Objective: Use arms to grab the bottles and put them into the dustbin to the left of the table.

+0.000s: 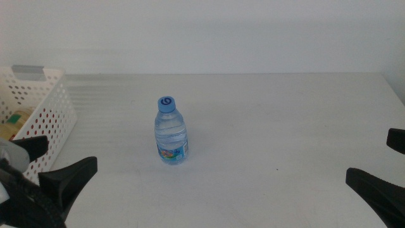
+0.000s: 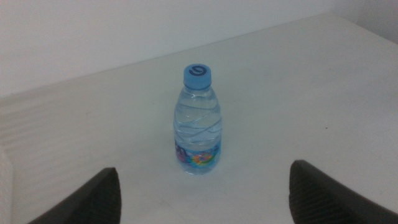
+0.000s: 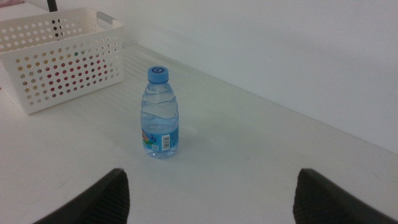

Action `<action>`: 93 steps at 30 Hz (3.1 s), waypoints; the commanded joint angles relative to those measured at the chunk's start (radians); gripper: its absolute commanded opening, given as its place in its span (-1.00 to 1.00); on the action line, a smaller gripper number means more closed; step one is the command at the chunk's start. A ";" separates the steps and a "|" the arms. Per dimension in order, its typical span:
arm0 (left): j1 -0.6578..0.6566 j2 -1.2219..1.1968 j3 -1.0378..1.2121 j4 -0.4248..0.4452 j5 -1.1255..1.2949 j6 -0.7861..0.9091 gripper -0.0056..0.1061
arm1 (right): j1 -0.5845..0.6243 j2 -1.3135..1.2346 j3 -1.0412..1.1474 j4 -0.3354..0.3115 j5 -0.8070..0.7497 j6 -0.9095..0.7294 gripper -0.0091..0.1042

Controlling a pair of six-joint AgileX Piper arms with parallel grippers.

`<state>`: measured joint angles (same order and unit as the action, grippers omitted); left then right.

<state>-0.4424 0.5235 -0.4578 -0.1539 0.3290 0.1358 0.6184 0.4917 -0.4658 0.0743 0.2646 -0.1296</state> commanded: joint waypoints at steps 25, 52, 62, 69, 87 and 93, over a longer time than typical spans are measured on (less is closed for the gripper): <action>0.076 0.313 -0.111 0.103 -0.294 -0.038 0.65 | -0.004 0.009 -0.023 -0.005 -0.072 -0.010 0.39; -0.032 0.517 0.271 0.335 -1.032 -0.316 0.66 | -0.004 0.009 -0.023 -0.005 -0.072 -0.010 0.39; -0.032 0.728 0.163 0.319 -1.100 -0.232 0.66 | -0.004 0.009 -0.023 -0.005 -0.072 -0.010 0.39; 0.016 0.851 0.082 0.355 -1.141 -0.269 0.66 | -0.004 0.009 -0.023 -0.005 -0.072 -0.010 0.39; 0.162 1.077 -0.104 0.660 -1.307 -0.501 0.66 | -0.004 0.009 -0.023 -0.005 -0.072 -0.010 0.39; 0.162 1.144 -0.164 0.662 -1.311 -0.513 0.66 | -0.004 0.009 -0.023 -0.005 -0.072 -0.010 0.39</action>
<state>-0.2831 1.6878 -0.5881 0.5249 -0.9003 -0.3575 0.6184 0.4917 -0.4658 0.0743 0.2649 -0.1296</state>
